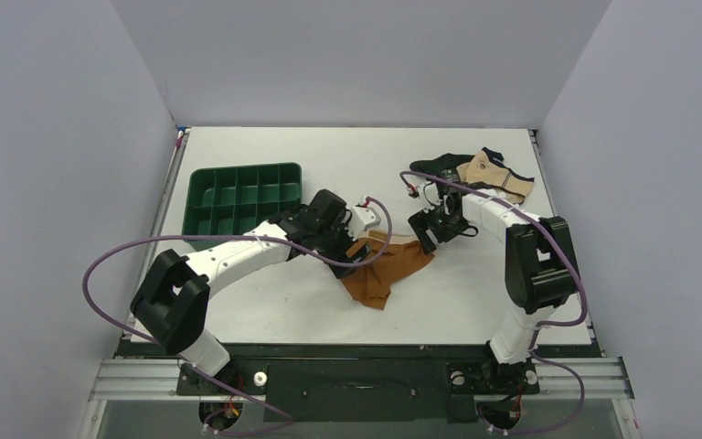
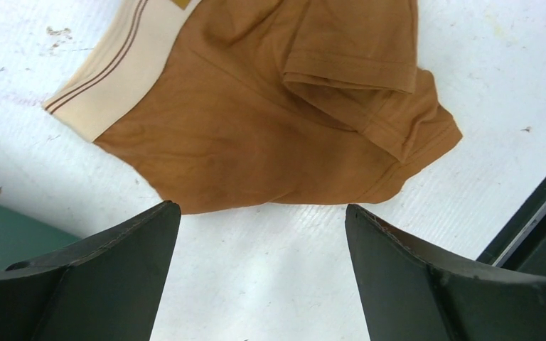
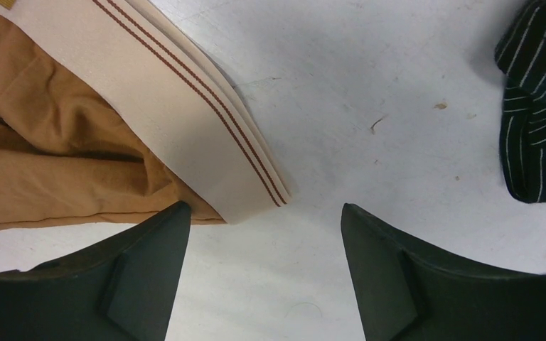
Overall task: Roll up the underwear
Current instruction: Flatten out the underwear at the center of the board.
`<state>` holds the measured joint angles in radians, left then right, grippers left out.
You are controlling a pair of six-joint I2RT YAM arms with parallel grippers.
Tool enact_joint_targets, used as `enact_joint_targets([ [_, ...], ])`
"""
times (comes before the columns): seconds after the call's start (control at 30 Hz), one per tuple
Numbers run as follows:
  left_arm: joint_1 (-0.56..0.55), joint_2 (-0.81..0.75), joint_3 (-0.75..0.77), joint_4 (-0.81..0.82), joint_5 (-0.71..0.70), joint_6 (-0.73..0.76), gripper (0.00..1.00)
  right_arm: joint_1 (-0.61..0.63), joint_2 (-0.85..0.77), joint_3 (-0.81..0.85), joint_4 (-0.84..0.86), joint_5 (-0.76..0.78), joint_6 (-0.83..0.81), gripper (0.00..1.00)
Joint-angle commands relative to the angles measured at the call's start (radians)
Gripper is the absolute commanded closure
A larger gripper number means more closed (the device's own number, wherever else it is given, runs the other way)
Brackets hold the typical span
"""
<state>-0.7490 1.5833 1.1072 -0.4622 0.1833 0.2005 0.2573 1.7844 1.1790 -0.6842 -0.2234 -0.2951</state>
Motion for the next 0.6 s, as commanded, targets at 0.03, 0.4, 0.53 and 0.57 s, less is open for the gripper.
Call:
enact_joint_targets([
  [0.03,0.044,-0.057,-0.001,0.058,-0.024,0.014,0.15,0.024,0.033,0.063,-0.028,0.036,-0.019,0.29],
  [0.4,0.186,-0.063,0.022,0.080,0.005,-0.043,0.15,0.038,0.106,0.060,-0.063,0.037,-0.042,0.60],
  [0.53,0.230,-0.044,0.044,0.103,-0.013,-0.068,0.15,0.037,0.084,0.067,-0.085,0.038,-0.053,0.77],
  [0.57,0.234,-0.034,0.053,0.106,-0.015,-0.074,0.15,0.038,0.067,0.074,-0.089,0.037,-0.057,0.81],
])
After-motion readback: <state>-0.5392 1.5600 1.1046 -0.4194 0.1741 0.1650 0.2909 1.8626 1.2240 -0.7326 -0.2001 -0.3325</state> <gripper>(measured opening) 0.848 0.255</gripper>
